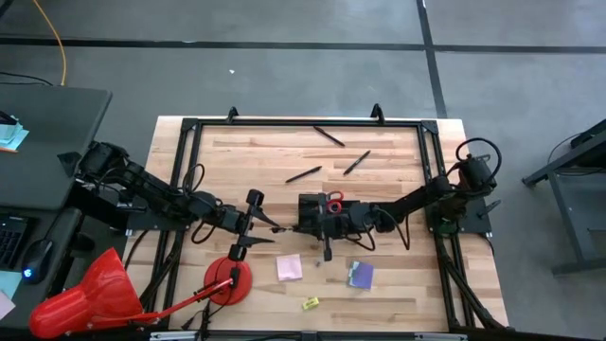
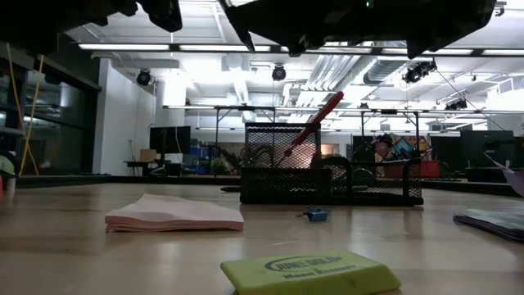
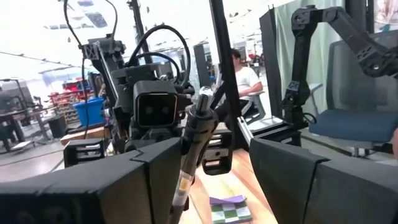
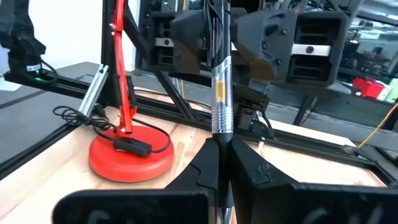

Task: Pick and place office supplies into organizer
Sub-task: Put the black pen into the black desk organizer

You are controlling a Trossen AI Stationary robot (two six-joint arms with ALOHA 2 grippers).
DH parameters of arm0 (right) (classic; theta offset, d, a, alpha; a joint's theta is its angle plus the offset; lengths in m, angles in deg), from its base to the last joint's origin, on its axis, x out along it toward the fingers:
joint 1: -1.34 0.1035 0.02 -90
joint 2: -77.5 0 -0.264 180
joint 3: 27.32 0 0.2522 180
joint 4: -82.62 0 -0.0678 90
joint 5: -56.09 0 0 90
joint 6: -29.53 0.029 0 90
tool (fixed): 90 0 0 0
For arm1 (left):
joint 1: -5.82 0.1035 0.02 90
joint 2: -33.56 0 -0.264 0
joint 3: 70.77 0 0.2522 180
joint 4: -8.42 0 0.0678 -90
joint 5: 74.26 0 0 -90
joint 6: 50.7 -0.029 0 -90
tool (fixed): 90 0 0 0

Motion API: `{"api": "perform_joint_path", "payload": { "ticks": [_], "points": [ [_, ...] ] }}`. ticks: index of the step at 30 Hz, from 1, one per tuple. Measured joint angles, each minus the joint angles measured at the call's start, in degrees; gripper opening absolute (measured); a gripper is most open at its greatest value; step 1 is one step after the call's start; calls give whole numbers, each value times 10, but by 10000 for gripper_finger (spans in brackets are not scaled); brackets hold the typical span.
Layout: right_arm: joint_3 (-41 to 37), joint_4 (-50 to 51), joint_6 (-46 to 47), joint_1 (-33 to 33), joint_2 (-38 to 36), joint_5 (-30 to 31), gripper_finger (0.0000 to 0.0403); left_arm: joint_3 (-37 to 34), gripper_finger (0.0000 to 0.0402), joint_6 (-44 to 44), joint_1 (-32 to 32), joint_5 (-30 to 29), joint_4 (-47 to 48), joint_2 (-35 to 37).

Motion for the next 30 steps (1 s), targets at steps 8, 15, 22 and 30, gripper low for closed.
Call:
{"api": "perform_joint_path", "payload": {
  "ticks": [8,15,22,30],
  "points": [
    [0,-1,7,-4,0,-2,0,5,182,-5,0,3,-3,0],
    [0,-1,9,-8,0,-4,0,56,182,3,0,10,70,-6],
    [0,-5,10,-8,0,-9,0,61,181,3,0,-19,93,-16],
    [0,1,12,-7,0,-13,0,61,159,3,0,-23,93,-30]
  ]
}}
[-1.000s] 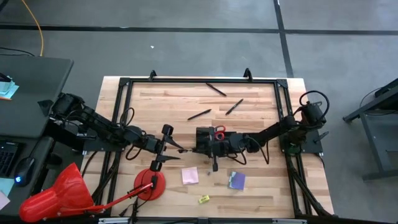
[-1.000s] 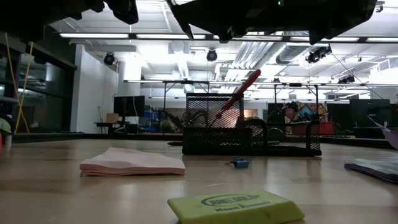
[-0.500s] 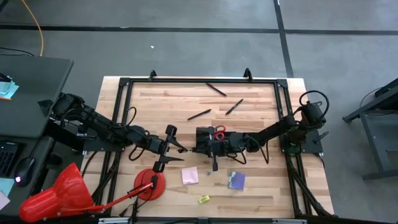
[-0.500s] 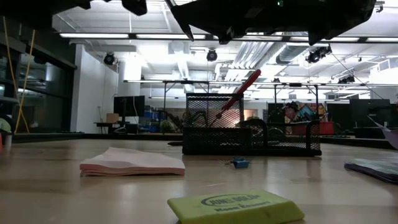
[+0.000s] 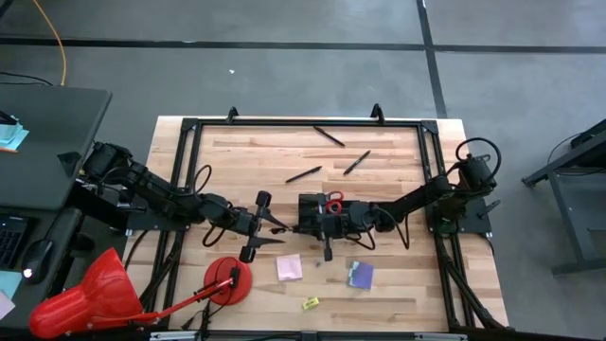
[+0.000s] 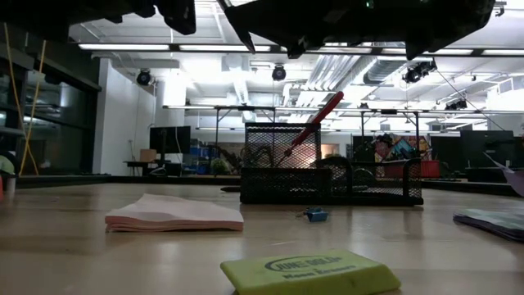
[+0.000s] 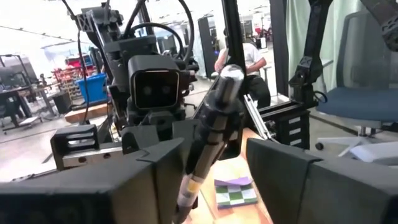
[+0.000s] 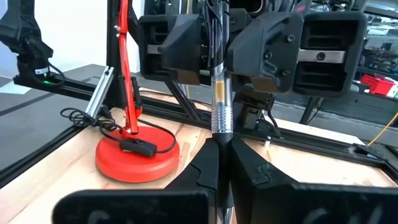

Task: Pick and place office supplies into organizer
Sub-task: Put the black pen into the black desk organizer

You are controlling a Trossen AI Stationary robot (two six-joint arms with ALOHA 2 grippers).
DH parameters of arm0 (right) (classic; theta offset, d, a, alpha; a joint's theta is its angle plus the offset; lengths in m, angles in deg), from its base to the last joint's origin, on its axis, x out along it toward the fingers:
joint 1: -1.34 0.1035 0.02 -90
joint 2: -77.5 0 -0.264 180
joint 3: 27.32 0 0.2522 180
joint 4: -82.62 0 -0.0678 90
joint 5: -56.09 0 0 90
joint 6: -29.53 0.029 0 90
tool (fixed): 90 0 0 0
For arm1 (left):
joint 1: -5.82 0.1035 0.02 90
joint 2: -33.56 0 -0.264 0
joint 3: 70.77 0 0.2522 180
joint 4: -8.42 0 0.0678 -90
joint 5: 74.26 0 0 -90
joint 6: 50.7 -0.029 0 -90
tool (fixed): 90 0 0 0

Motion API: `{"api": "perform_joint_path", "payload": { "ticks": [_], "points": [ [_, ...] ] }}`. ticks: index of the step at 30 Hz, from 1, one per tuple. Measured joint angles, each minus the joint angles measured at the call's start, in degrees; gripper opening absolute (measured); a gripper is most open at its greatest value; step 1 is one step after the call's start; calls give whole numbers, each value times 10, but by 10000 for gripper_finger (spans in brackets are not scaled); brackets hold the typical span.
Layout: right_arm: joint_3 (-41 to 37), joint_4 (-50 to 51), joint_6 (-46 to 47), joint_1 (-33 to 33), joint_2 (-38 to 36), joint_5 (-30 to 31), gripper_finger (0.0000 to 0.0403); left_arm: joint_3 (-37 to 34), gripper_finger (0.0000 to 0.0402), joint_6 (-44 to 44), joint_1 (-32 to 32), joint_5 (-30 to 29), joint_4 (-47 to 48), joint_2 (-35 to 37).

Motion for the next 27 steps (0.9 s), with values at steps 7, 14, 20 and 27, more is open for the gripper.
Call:
{"api": "perform_joint_path", "payload": {
  "ticks": [7,14,20,27],
  "points": [
    [0,0,2,1,0,-6,0,0,46,-5,1,-6,-2,0],
    [0,0,1,1,0,-11,0,0,36,-5,0,-15,-2,0],
    [0,0,-5,0,0,-4,8,0,64,4,0,-28,-2,0],
    [0,5,-6,1,0,6,3,0,29,2,0,-35,0,0]
  ]
}}
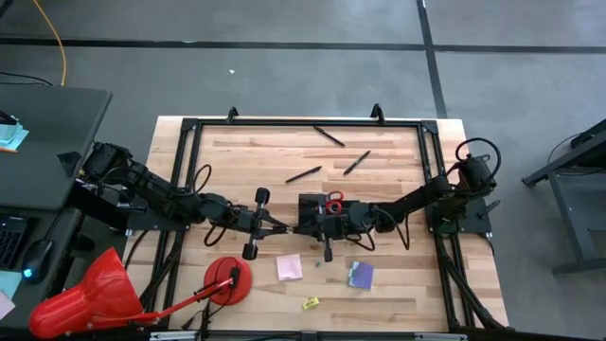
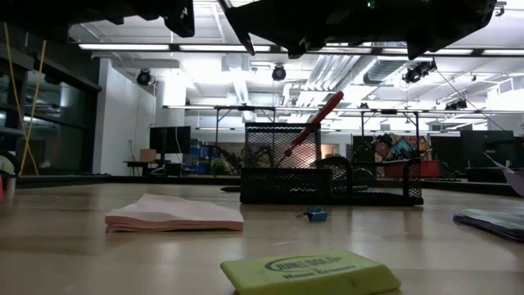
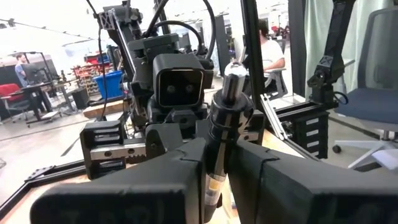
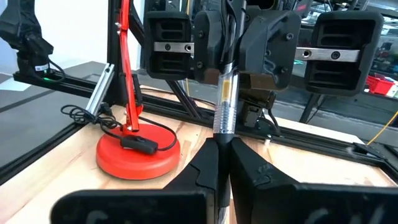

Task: Pick and place office supplies into organizer
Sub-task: Put the black pen into the black desk organizer

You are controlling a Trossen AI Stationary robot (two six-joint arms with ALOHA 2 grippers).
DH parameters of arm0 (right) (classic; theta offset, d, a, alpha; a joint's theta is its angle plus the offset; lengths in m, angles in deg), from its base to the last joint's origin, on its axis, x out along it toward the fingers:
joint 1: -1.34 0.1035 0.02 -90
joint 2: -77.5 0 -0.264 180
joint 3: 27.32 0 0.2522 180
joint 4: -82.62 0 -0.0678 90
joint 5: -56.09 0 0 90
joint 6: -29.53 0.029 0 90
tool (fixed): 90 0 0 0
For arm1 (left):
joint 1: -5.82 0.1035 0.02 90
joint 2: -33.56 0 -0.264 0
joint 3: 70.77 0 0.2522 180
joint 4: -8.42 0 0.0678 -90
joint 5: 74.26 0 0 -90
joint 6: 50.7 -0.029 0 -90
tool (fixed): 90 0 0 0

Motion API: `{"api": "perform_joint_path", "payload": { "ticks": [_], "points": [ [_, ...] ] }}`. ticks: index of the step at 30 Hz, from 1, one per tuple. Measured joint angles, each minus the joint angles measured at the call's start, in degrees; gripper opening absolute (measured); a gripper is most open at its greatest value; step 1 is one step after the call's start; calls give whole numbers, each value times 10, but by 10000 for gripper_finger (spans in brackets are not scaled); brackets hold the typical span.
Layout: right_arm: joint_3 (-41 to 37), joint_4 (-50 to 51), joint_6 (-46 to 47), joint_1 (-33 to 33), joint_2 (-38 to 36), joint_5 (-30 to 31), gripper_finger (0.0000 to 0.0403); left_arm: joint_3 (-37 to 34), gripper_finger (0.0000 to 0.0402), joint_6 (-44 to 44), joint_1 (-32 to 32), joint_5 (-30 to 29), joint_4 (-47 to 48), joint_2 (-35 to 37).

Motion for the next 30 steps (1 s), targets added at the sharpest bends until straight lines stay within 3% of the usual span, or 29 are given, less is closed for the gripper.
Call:
{"api": "perform_joint_path", "payload": {
  "ticks": [9,17,23,30],
  "points": [
    [0,3,-6,0,0,4,34,0,39,1,0,0,4,0],
    [0,12,3,0,0,31,108,0,31,5,0,-18,12,0],
    [1,85,3,15,-17,126,158,0,47,4,0,-64,12,0],
    [0,151,14,45,-34,207,186,0,32,6,0,-88,-4,0]
  ]
}}
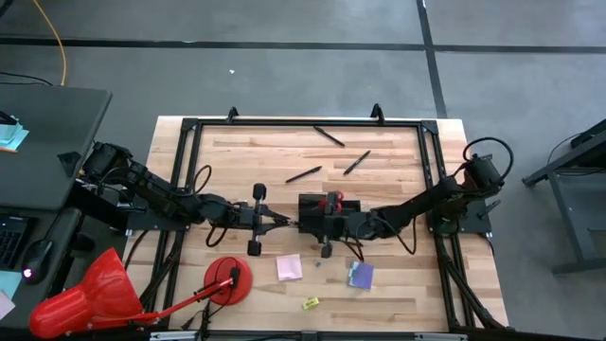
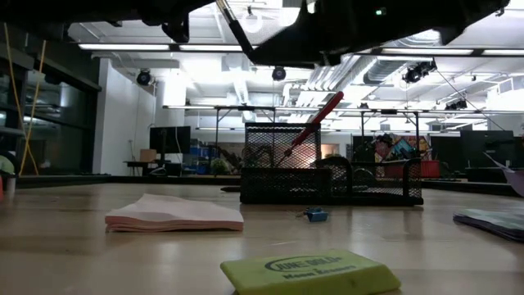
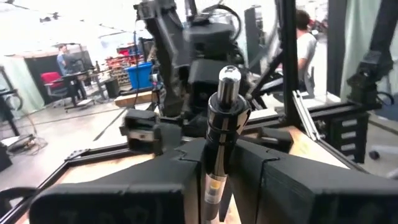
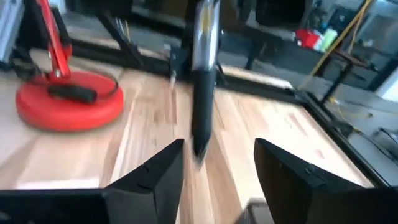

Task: Pick and place office supplies into organizer
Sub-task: Put the black pen into the black desk organizer

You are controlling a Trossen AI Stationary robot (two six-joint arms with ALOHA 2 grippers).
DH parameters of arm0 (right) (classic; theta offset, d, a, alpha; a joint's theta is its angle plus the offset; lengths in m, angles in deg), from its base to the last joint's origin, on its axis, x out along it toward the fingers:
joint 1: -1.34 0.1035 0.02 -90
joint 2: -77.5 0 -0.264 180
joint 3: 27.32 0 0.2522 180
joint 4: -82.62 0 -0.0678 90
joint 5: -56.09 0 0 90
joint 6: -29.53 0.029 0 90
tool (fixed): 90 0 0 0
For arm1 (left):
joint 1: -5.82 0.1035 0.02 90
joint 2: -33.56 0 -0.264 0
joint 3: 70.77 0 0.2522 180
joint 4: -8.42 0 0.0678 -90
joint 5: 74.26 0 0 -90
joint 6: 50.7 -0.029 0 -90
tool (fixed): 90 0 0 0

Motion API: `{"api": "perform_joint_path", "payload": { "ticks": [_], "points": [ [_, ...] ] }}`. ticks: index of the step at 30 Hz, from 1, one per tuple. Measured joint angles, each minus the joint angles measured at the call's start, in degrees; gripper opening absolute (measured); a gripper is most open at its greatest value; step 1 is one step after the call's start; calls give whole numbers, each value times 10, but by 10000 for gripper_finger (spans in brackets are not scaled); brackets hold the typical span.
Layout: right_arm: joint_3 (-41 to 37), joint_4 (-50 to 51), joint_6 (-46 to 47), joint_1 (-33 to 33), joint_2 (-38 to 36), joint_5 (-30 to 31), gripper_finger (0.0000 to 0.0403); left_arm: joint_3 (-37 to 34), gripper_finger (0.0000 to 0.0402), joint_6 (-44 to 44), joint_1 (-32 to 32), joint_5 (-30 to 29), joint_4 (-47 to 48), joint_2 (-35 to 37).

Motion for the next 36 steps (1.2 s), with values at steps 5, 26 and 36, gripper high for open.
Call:
{"api": "perform_joint_path", "payload": {
  "ticks": [5,26,36],
  "points": [
    [0,101,30,39,-35,95,190,0,51,18,14,-33,-2,0],
    [0,263,117,167,-98,297,147,96,35,131,176,78,140,-107],
    [0,288,152,167,-98,286,144,181,54,118,177,38,272,-154]
  ]
}}
